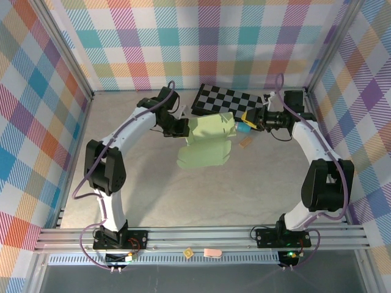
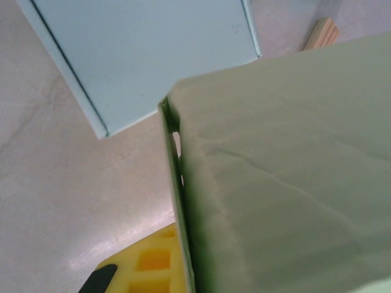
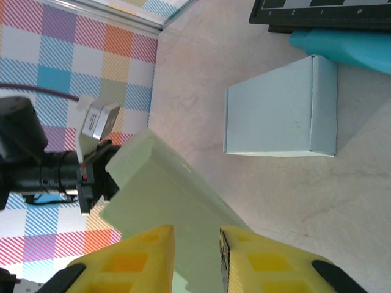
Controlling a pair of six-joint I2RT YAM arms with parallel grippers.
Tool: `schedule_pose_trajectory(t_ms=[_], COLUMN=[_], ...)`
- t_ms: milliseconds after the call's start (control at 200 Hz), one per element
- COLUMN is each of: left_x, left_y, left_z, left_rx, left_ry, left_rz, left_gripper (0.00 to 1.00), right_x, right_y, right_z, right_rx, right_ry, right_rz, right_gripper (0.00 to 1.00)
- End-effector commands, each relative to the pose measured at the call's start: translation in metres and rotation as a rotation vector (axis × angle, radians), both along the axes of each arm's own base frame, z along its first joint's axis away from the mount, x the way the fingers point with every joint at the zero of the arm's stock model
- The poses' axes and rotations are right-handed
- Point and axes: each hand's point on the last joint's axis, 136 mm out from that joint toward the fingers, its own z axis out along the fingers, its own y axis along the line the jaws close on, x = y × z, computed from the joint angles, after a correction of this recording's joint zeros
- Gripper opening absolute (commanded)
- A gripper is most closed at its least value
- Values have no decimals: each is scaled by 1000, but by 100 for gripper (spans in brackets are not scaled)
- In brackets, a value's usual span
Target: Fold the paper box
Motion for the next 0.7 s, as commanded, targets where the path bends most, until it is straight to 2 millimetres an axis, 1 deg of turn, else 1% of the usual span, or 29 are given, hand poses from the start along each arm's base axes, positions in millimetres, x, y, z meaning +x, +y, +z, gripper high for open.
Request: schedule_pose_trajectory(t_ms=[0, 140, 415, 695], left_x=[-1, -3, -9, -10], left_y=[-15, -18, -20, -20], left_z=[9, 7, 7, 6], left_rx=[-86, -106, -130, -125], left_ry=[10, 22, 42, 53], left_rz=[-86, -102, -139, -136], left_gripper=[0, 0, 0, 0], right_x=[-9, -14, -7, -13], right_y=[3, 8, 8, 21], right_z=[-1, -4, -9, 11], right_rx=[-2, 50, 29, 105], right_ry=[-66, -69, -68, -110], right_rz=[75, 118, 141, 204], right_gripper=[27, 29, 35, 37])
